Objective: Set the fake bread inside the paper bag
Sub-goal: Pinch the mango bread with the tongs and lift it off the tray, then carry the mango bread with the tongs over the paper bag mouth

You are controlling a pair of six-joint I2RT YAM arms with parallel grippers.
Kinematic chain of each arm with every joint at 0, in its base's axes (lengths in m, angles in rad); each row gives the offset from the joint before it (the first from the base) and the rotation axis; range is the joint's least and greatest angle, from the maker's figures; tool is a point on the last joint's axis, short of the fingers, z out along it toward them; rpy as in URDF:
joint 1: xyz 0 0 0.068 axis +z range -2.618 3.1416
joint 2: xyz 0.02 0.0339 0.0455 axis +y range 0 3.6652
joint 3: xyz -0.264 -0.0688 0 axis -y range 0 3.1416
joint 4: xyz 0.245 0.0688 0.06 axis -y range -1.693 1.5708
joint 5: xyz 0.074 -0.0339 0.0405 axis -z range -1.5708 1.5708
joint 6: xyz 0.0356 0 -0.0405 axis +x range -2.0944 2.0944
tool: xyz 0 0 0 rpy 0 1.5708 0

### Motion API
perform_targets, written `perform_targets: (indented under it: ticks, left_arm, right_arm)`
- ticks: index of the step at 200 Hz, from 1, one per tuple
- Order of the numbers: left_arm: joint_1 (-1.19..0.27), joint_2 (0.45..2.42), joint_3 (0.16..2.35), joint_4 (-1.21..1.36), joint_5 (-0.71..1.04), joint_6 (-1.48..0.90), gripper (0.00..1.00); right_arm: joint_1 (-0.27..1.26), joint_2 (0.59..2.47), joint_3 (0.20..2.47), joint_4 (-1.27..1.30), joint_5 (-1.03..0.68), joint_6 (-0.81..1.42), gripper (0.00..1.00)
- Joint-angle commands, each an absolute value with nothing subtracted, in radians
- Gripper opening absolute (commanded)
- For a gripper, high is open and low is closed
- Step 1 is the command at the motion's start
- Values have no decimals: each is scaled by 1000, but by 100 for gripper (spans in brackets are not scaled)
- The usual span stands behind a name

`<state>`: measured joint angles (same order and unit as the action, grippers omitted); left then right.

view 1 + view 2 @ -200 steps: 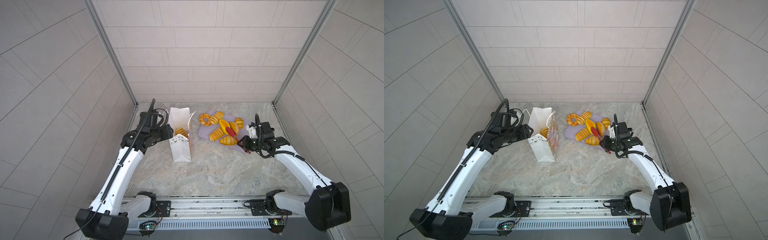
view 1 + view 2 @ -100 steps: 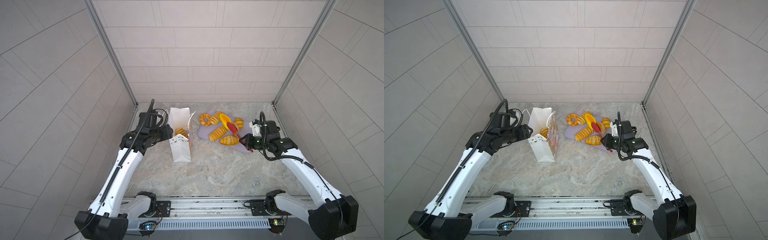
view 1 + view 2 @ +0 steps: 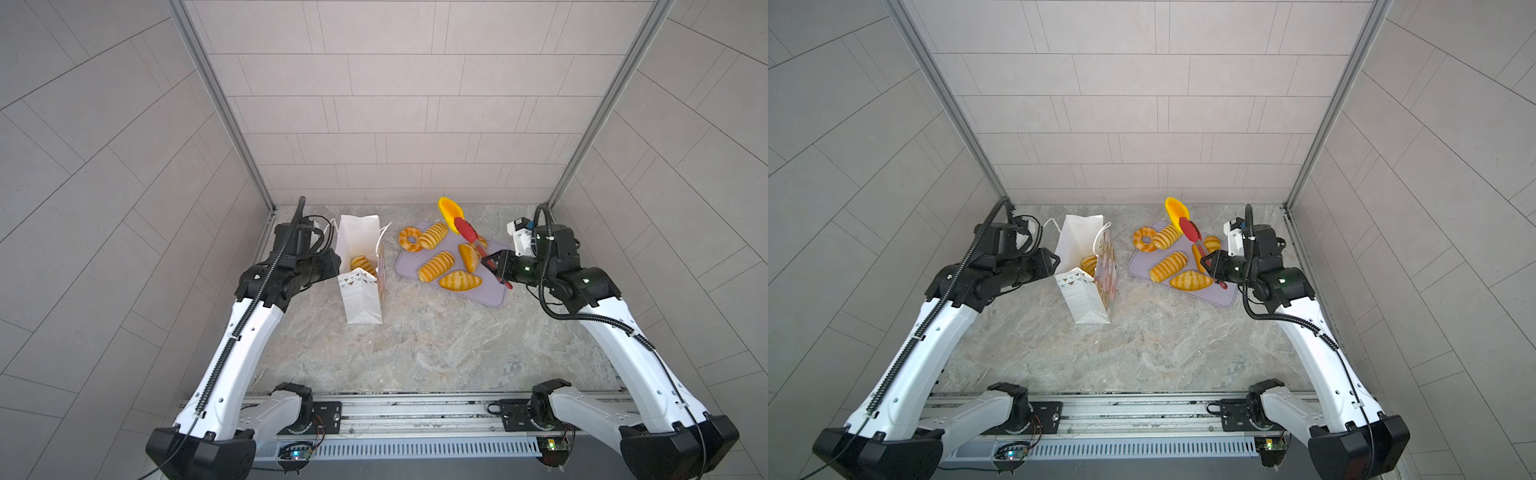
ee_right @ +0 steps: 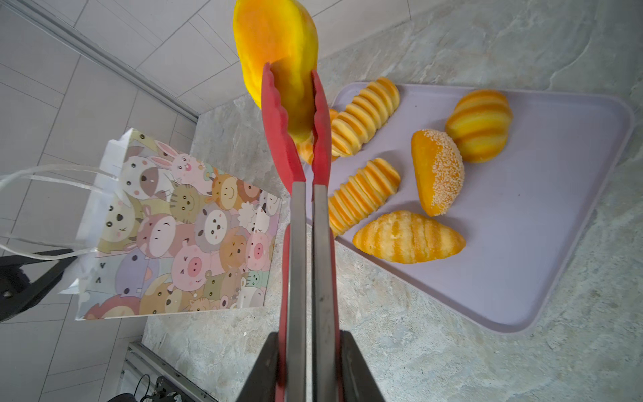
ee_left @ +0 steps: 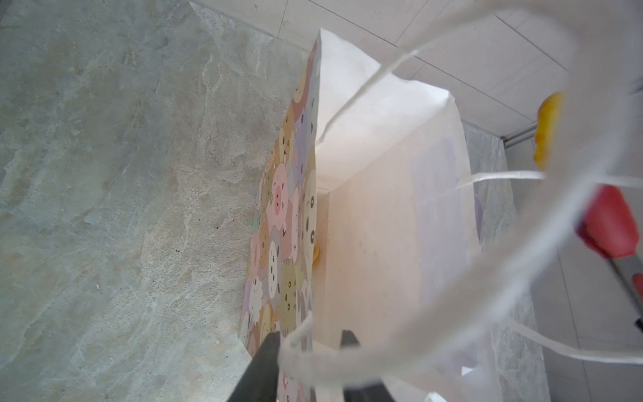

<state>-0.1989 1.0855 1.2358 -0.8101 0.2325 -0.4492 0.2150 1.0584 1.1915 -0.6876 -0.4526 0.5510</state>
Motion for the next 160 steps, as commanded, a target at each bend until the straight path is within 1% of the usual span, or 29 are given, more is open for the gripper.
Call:
perform_targets:
  ticks: [1, 30, 58, 106, 160]
  left_arm:
    - [-203, 1076, 1256, -811, 229, -443, 26]
    - [-202, 1075, 1250, -809, 232, -445, 19]
    - [-202, 1075, 1247, -810, 231, -445, 15]
    - [-203, 1077, 1243, -806, 235, -448, 9]
    - [-202, 1080, 1238, -801, 238, -451, 6]
  right_arm:
    - [252, 1040, 1282, -689, -447, 545, 23]
    - [332, 1068, 1377, -708, -403, 533, 23]
    - [422, 1109, 1456, -724, -350, 511, 23]
    - [555, 1187, 1589, -748, -273, 470, 23]
    - [670, 1286, 1736, -788, -205, 427, 23]
